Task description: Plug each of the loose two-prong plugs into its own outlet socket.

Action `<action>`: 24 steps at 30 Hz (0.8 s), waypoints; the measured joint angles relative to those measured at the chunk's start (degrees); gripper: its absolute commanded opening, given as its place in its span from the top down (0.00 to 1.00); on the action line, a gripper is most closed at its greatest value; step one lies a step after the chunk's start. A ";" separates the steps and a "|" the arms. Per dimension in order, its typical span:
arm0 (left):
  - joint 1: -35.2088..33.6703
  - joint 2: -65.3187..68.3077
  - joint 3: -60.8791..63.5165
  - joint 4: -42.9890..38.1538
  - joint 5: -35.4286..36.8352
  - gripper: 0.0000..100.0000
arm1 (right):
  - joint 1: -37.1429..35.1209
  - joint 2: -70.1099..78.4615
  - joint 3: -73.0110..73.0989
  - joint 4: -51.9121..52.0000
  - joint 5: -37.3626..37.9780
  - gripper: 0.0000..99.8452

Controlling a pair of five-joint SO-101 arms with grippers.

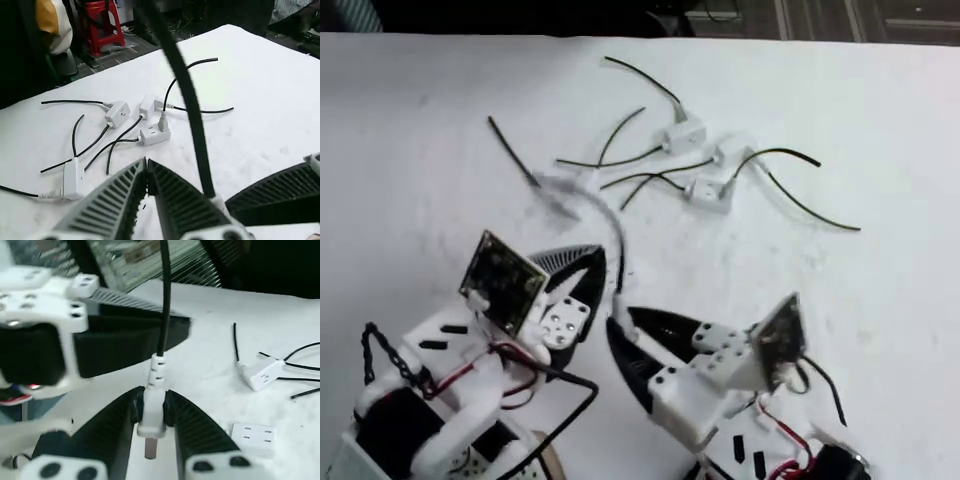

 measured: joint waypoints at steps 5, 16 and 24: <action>0.09 0.00 1.76 0.00 -0.18 0.98 | -0.62 0.00 0.53 -0.62 1.32 0.98; 3.60 0.00 2.20 0.18 -5.89 0.97 | -1.14 0.00 2.55 -0.70 2.46 0.98; 6.33 -0.09 4.04 0.18 -11.87 0.98 | -1.76 0.26 3.60 -0.62 3.43 0.98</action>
